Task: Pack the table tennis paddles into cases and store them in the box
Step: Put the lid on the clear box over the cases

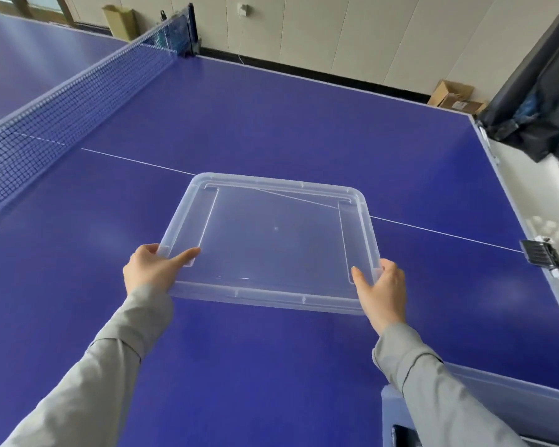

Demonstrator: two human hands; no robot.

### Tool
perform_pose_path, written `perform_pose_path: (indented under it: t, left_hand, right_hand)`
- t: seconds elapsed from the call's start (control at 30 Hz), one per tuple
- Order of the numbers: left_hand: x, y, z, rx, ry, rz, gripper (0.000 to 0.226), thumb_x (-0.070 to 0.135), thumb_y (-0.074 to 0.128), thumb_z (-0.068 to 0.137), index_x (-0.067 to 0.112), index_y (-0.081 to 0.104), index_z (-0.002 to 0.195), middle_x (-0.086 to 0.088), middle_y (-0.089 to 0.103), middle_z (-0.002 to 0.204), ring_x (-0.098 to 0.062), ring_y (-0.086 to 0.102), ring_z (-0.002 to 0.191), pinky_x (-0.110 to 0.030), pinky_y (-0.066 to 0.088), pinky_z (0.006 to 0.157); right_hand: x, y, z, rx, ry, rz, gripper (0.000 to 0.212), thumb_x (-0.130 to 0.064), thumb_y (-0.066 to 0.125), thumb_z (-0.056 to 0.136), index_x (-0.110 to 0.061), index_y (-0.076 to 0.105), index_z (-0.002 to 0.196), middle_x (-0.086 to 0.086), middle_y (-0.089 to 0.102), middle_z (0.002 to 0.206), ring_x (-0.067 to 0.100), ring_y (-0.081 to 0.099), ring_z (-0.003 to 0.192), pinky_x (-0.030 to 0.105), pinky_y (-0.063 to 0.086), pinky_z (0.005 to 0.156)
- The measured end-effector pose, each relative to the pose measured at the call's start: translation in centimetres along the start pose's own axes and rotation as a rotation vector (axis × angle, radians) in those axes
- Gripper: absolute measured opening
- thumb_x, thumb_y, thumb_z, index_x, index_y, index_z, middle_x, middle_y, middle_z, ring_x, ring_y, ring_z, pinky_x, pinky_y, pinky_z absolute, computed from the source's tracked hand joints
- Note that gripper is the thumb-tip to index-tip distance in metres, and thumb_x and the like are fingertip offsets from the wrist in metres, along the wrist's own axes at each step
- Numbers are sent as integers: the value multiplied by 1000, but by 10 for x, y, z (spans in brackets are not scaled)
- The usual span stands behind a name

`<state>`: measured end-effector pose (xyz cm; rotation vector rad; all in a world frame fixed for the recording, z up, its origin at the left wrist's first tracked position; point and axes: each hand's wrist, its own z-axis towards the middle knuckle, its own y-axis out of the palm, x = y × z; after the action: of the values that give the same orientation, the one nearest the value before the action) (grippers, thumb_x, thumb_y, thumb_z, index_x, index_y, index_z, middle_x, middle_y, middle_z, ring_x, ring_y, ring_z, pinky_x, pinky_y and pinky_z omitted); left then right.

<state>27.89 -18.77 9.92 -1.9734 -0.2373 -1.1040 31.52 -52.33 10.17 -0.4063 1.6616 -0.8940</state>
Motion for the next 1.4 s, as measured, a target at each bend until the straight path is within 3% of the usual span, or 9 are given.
perform_pose_path:
  t: [0.13, 0.37, 0.53, 0.73, 0.83, 0.93, 1.13, 1.27, 1.4]
  left_hand:
    - [13, -13, -45, -41, 41, -73, 56, 49, 84, 55, 13, 66, 94, 3, 56, 80, -20, 52, 76, -25, 37, 52]
    - [22, -21, -162, -152, 76, -145, 64, 60, 75, 44, 6, 54, 72, -1, 37, 67, -20, 35, 61, -30, 29, 58]
    - [21, -9, -265, -156, 149, -116, 55, 52, 83, 55, 14, 43, 64, 5, 36, 58, -17, 36, 54, -28, 27, 49]
    - [0, 19, -377, -190, 198, -41, 49, 47, 79, 67, 9, 52, 83, 2, 55, 67, -17, 51, 64, -28, 35, 52]
    - [-15, 34, -426, -213, 212, -48, 45, 45, 77, 70, 13, 51, 87, 5, 57, 72, -12, 53, 66, -24, 35, 52]
    - [-30, 44, -462, -228, 218, -52, 45, 46, 76, 70, 20, 49, 95, 10, 57, 81, -19, 55, 79, -29, 39, 62]
    - [-50, 46, -492, -243, 191, -2, 49, 47, 76, 70, 23, 50, 103, 6, 57, 95, -22, 54, 91, -31, 40, 74]
    - [-61, 46, -501, -241, 193, 58, 54, 45, 76, 71, 17, 54, 112, 0, 61, 102, -22, 51, 88, -31, 38, 74]
    - [-67, 49, -498, -256, 187, 87, 66, 45, 75, 73, 13, 52, 125, -7, 63, 116, -30, 56, 107, -35, 41, 82]
  right_hand:
    - [4, -54, -6, 74, -44, 11, 58, -35, 66, 84, -7, 46, 131, 12, 51, 127, 30, 49, 114, 40, 41, 92]
    - [49, -163, -39, 182, -130, 47, 58, -32, 70, 82, -6, 50, 129, 15, 53, 125, 31, 52, 114, 42, 43, 93]
    - [114, -238, -75, 213, -114, 1, 56, -29, 70, 81, -2, 52, 126, 19, 56, 121, 35, 52, 113, 40, 42, 93]
    - [206, -309, -124, 238, -70, -32, 51, -24, 70, 81, -2, 54, 124, 22, 57, 118, 38, 52, 112, 42, 42, 93]
    - [245, -337, -147, 240, -32, -48, 53, -21, 70, 81, 2, 53, 126, 25, 56, 119, 39, 51, 114, 42, 40, 94]
    - [278, -354, -169, 216, -1, -73, 56, -19, 70, 82, 5, 49, 128, 28, 54, 121, 40, 49, 116, 42, 39, 96]
    - [316, -363, -197, 201, 2, -146, 48, -18, 72, 80, 7, 56, 118, 28, 58, 108, 42, 49, 105, 47, 37, 95]
    - [328, -359, -205, 194, 27, -170, 54, -18, 75, 78, 9, 55, 121, 31, 56, 114, 44, 46, 110, 49, 34, 97]
    - [335, -352, -206, 201, 37, -160, 54, -16, 77, 74, 9, 58, 118, 32, 55, 114, 46, 46, 108, 50, 35, 97]
